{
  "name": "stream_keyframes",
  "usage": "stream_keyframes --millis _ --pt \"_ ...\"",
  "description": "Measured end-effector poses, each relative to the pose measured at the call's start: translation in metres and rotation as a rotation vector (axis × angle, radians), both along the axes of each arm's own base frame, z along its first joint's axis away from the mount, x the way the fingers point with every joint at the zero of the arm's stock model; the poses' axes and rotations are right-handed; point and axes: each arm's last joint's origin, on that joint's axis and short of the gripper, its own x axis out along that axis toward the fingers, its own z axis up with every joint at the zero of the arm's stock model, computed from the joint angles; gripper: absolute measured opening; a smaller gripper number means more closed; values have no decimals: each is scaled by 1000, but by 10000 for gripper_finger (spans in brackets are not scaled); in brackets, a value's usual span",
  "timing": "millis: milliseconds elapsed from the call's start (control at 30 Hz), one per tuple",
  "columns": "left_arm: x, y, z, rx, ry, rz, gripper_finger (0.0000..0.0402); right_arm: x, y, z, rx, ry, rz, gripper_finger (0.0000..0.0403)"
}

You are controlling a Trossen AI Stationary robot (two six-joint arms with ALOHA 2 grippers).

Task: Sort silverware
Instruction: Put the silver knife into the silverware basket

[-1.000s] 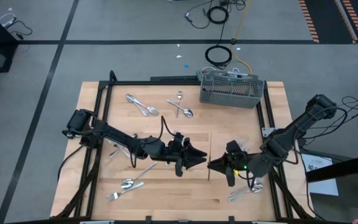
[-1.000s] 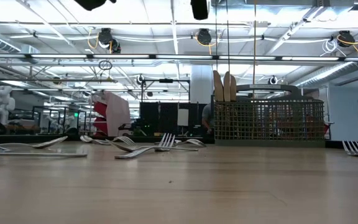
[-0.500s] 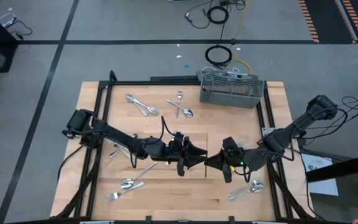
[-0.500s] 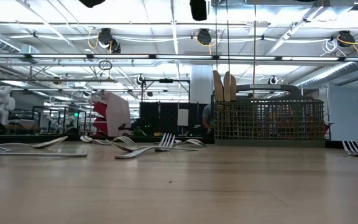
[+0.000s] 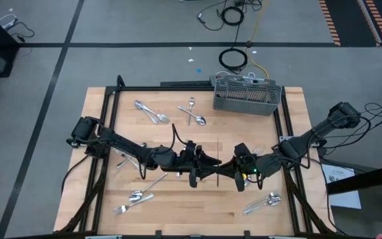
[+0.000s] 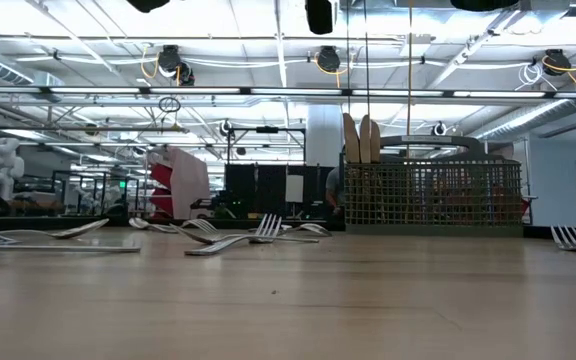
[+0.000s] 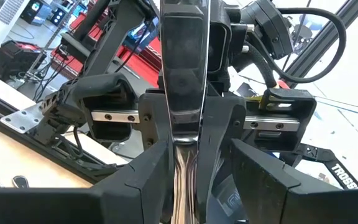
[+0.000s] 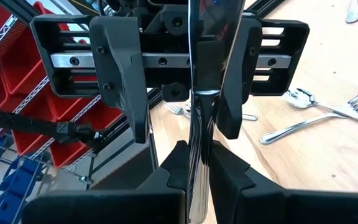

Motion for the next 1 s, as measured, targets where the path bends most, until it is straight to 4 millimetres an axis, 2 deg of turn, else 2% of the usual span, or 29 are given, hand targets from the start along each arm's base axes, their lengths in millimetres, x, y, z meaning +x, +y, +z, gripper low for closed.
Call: stream_keyframes --millis 167,433,600,833,1000 --pt "0 1 -1 3 12 12 154 0 0 0 -4 0 3 22" --pt "2 5 -5 10 47 27 47 0 0 -1 -15 5 4 25" --pt "2 5 -5 16 48 28 44 0 0 -1 -10 5 3 51" --pt "3 9 -5 16 54 40 46 -1 -1 0 -14 3 5 118" --pt "4 13 -4 8 47 49 46 -8 -4 8 -35 -8 56 151"
